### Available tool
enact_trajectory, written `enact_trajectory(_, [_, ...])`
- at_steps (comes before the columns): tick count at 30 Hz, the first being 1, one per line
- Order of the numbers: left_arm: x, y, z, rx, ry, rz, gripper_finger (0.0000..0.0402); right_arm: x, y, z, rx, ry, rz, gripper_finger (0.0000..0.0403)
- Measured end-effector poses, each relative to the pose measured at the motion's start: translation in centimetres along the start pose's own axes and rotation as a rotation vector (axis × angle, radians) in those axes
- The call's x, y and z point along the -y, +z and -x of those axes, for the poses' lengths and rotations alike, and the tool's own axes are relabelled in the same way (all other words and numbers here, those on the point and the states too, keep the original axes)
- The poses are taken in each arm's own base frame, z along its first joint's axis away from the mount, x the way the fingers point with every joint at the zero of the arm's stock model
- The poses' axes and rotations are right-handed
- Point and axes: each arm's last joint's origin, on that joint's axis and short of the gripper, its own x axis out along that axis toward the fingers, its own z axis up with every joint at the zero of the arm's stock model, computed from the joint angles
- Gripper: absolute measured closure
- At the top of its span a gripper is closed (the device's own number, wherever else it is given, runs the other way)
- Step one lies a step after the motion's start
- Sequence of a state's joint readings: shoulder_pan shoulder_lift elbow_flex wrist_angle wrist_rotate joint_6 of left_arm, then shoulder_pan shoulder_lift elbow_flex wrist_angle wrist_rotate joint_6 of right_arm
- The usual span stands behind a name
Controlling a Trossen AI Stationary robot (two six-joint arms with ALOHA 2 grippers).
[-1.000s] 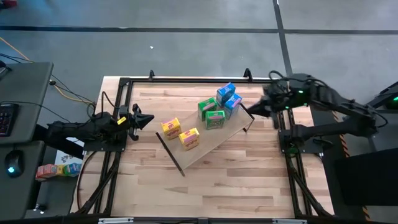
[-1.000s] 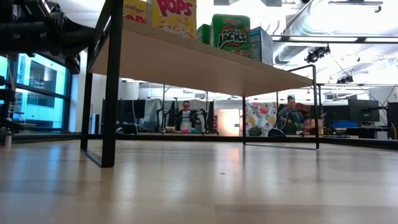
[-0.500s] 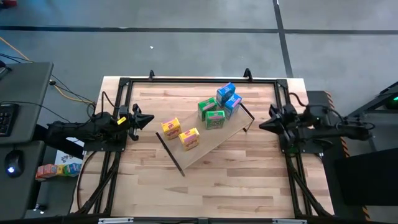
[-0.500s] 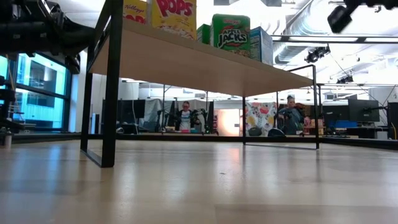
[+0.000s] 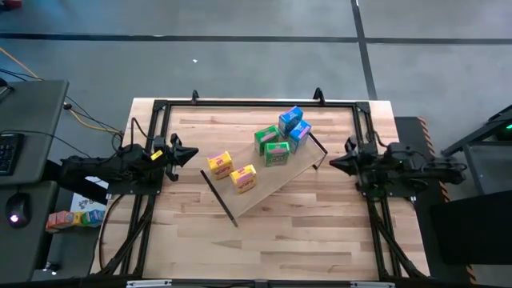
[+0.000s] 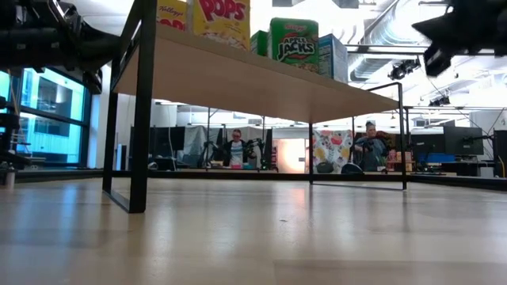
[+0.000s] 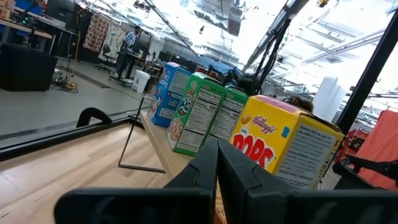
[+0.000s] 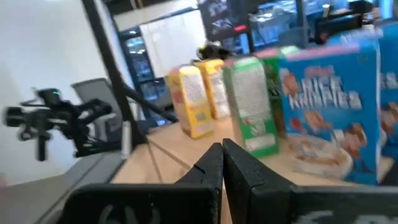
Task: Stack cereal on shelf
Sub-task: Return to Home Position
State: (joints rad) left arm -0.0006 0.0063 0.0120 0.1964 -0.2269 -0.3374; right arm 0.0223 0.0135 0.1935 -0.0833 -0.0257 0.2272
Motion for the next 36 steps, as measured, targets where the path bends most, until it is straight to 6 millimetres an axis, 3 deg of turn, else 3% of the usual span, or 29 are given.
enact_trajectory(9, [0.0, 0.0, 0.0, 0.0, 0.0, 0.0, 0.0401, 1.0, -3.7, -1.0, 0.069, -0.036, -0.007, 0.0403])
enact_trajectory(21, [0.0, 0.0, 0.0, 0.001, 0.0, 0.0, 0.0401, 1.3, -5.1, -1.0, -0.076, -0.036, -0.031, 0.0403])
enact_trajectory(36, [0.0, 0.0, 0.0, 0.001, 0.0, 0.0, 0.0401, 1.2, -5.2, -1.0, -0.09, -0.023, 0.024, 0.0403])
